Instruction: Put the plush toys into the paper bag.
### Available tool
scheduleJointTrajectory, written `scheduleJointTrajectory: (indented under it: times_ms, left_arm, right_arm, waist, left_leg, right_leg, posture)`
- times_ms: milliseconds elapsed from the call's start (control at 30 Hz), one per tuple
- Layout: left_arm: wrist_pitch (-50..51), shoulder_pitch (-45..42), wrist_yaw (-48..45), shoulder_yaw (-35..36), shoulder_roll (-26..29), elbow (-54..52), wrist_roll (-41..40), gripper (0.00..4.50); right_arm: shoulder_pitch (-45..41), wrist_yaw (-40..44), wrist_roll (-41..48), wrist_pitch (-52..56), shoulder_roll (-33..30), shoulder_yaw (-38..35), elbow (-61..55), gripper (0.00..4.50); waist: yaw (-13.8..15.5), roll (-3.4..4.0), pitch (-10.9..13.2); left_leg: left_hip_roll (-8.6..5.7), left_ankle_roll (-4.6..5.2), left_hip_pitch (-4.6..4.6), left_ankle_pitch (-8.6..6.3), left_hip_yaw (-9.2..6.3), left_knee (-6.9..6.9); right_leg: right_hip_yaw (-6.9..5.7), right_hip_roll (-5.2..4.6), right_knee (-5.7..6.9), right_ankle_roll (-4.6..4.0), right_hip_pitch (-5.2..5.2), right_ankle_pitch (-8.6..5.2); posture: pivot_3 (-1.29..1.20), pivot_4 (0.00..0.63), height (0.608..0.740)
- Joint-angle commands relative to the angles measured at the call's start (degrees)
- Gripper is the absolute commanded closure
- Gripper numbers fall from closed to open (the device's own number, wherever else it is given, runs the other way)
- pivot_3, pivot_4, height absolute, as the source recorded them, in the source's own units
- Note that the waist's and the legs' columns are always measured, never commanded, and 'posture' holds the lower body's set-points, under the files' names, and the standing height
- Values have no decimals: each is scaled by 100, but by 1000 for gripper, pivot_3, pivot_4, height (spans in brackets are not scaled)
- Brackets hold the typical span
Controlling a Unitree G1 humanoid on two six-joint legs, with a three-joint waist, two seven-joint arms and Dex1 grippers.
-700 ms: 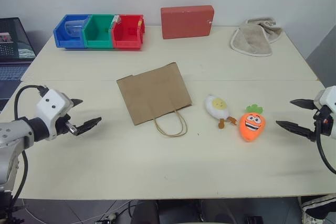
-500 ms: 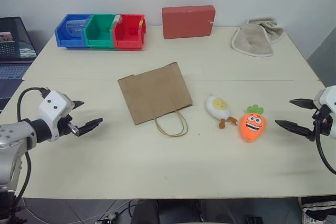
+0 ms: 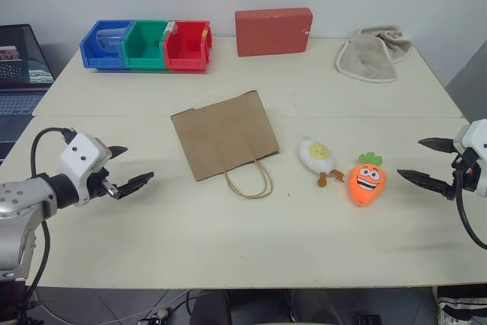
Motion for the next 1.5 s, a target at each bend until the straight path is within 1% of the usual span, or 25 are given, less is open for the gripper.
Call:
scheduleJointTrajectory:
  times_ms: [33,533,633,733,833,967,1000,1100,1167,1267,1367,1400,1500]
  left_arm:
    - [-168,-40,13,104,32,28,49,29]
    - [-369,-136,-203,136,90,223,26,29]
    - [-667,-50,-371,-65,114,164,167,29]
    - [-466,-119,-526,-169,54,-57,-45,29]
    - [-442,-209,-545,-260,26,-227,-72,29]
    - [-292,-620,-936,-1146,9,-1082,-106,29]
    - [-258,-679,-988,-1270,-5,-1193,-123,29]
    - [-359,-1101,-1186,-2054,-328,-1386,-4,29]
    - [-534,-1329,-1289,-2424,-511,-1282,164,29]
    - [-585,-1542,-1307,-2651,-753,-1070,195,29]
    - [-1051,-1690,-1368,-3075,-990,-705,588,29]
    - [-1229,-1775,-1223,-3185,-1136,-509,785,29]
    - [-1493,-1919,-1141,-3305,-1380,-96,986,29]
  right_arm:
    - [-70,15,-8,-109,-15,-109,-78,0]
    - [-39,20,46,-81,1,-143,-208,0]
    - [-45,-5,99,-37,32,-130,-372,0]
    - [-36,13,175,62,44,-126,-560,0]
    - [31,62,337,244,51,-191,-797,0]
    - [383,177,1049,950,4,-353,-1931,0]
    - [434,171,1130,1041,-11,-368,-2111,0]
    - [412,86,1436,1326,-29,-174,-2806,0]
    - [283,-43,1555,1448,2,-38,-3044,0]
    - [103,-205,1699,1610,33,59,-3205,0]
    - [113,-279,1913,1806,20,47,-3439,0]
    - [139,-307,1944,1840,30,39,-3482,0]
    - [207,-392,2007,1912,59,27,-3608,0]
  waist:
    - [1,0,0]
    - [0,0,0]
    - [1,0,0]
    - [2,0,0]
    - [4,0,0]
    - [42,0,0]
    - [50,0,0]
    - [56,0,0]
    - [57,-1,0]
    - [36,-1,-1]
    - [41,-1,-1]
    - [45,-1,-1]
    - [69,-2,0]
  left_leg:
    - [0,0,0,0,0,0]
    - [0,0,1,0,0,0]
    - [0,0,1,0,1,0]
    - [0,0,0,0,-1,0]
    - [0,0,0,0,-1,1]
    - [-1,0,-3,0,-8,2]
    - [-2,0,-3,0,-8,2]
    - [-3,0,-1,0,-8,4]
    - [-3,0,0,0,-8,7]
    - [-2,0,-2,1,-7,11]
    - [-2,0,-1,1,-10,11]
    - [-2,0,-1,1,-12,10]
    - [-5,0,-4,1,-14,10]
  right_leg:
    - [-1,0,0,0,0,0]
    - [-1,0,1,0,0,0]
    - [0,0,1,0,0,0]
    - [-1,0,1,0,0,0]
    - [-1,0,2,0,1,0]
    - [-5,1,3,0,3,0]
    - [-5,0,2,0,4,0]
    - [-5,1,1,0,8,0]
    - [-5,2,2,0,10,0]
    - [-2,3,1,1,8,1]
    - [-5,5,3,1,8,1]
    - [-5,5,3,0,8,1]
    - [-6,4,2,0,8,1]
  posture:
    - [0,150,740]
    - [0,150,740]
    - [0,150,740]
    - [0,150,740]
    - [0,150,740]
    - [0,150,740]
    - [0,150,740]
    - [0,150,740]
    - [0,150,740]
    - [0,150,740]
    - [0,150,740]
    - [0,150,740]
    - [0,150,740]
